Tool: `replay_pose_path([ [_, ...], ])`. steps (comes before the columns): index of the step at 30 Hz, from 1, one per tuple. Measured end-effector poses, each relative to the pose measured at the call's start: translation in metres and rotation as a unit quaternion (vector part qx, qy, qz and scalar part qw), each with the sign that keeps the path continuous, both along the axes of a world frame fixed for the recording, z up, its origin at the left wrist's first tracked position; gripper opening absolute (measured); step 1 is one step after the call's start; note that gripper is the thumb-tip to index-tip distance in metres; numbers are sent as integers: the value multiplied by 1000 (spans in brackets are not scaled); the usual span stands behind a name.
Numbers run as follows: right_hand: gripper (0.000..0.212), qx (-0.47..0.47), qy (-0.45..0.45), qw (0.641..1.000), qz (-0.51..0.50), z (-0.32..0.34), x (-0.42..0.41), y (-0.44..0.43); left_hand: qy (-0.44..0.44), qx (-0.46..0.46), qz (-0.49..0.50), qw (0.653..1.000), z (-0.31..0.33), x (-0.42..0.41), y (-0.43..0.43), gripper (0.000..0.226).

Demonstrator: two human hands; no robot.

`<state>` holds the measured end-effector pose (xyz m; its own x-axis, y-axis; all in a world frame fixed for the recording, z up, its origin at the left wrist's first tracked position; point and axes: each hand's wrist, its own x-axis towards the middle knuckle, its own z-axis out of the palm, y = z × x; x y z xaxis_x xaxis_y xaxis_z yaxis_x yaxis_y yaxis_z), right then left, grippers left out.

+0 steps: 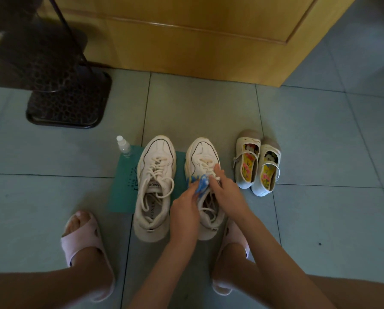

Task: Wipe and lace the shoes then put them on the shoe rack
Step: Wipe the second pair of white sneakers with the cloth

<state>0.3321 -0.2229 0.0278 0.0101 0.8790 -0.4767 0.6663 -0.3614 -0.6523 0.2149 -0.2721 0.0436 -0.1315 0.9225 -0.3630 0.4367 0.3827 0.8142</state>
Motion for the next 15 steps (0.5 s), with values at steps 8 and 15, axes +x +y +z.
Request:
replay_pose_path([
  [8,56,-9,-4,1000,20,8,-1,2,-41,3,37,998,1,-6,-30,31],
  [15,55,-24,-46,998,45,12,-5,5,-80,-12,65,995,-2,-8,-55,30],
])
